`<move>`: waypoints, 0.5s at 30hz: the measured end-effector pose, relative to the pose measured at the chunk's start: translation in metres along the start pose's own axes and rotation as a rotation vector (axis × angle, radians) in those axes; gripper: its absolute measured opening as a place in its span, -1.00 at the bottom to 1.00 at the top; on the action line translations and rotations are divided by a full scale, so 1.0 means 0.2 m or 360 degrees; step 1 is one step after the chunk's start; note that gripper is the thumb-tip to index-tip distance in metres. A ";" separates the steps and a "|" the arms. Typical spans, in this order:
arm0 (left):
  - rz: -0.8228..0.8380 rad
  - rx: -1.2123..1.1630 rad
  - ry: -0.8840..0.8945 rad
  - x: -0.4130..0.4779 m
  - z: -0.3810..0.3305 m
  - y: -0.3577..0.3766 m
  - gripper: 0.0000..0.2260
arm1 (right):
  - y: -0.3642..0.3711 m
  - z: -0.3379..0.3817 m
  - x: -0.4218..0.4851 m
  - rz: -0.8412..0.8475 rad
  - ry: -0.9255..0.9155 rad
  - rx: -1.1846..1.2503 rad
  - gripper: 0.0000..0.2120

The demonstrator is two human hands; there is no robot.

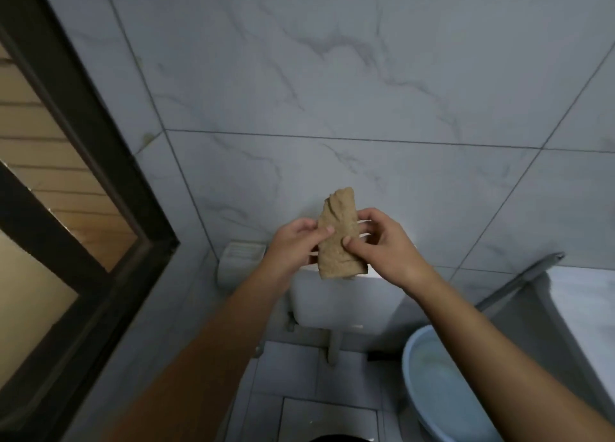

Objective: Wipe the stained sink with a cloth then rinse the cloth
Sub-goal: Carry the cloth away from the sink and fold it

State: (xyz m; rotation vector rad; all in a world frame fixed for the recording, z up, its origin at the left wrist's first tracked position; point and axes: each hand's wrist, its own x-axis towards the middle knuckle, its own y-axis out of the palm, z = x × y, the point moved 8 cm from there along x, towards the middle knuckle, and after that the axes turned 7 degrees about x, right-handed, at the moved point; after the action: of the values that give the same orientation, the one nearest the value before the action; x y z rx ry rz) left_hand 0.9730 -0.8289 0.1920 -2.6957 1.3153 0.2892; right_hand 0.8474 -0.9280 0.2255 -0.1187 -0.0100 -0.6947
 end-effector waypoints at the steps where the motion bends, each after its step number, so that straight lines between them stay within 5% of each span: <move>1: -0.0078 0.0069 0.0071 0.00 -0.03 -0.02 -0.91 | 0.00 0.00 0.00 -0.0041 -0.0009 -0.0069 -0.70; 5: -0.0159 0.0333 0.0401 -0.01 -0.21 -0.05 -0.86 | -0.01 0.03 -0.03 -0.0087 0.0039 -0.0253 -0.62; 11: 0.0376 0.0571 0.0612 -0.04 -0.66 -0.03 -0.83 | -0.19 0.45 0.02 -0.0387 -0.0244 -0.0885 -0.76; 15: 0.0679 0.0887 0.0712 -0.12 -1.04 0.00 -0.88 | -0.17 0.83 0.13 -0.0046 -0.0457 -0.0681 -0.51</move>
State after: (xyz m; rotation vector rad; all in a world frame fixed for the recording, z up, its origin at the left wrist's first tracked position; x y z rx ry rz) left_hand 0.9826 -0.8503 0.4000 -2.0554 1.7555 -0.5942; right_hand 0.8505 -0.9521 0.3953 -0.6295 -0.1386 -0.6959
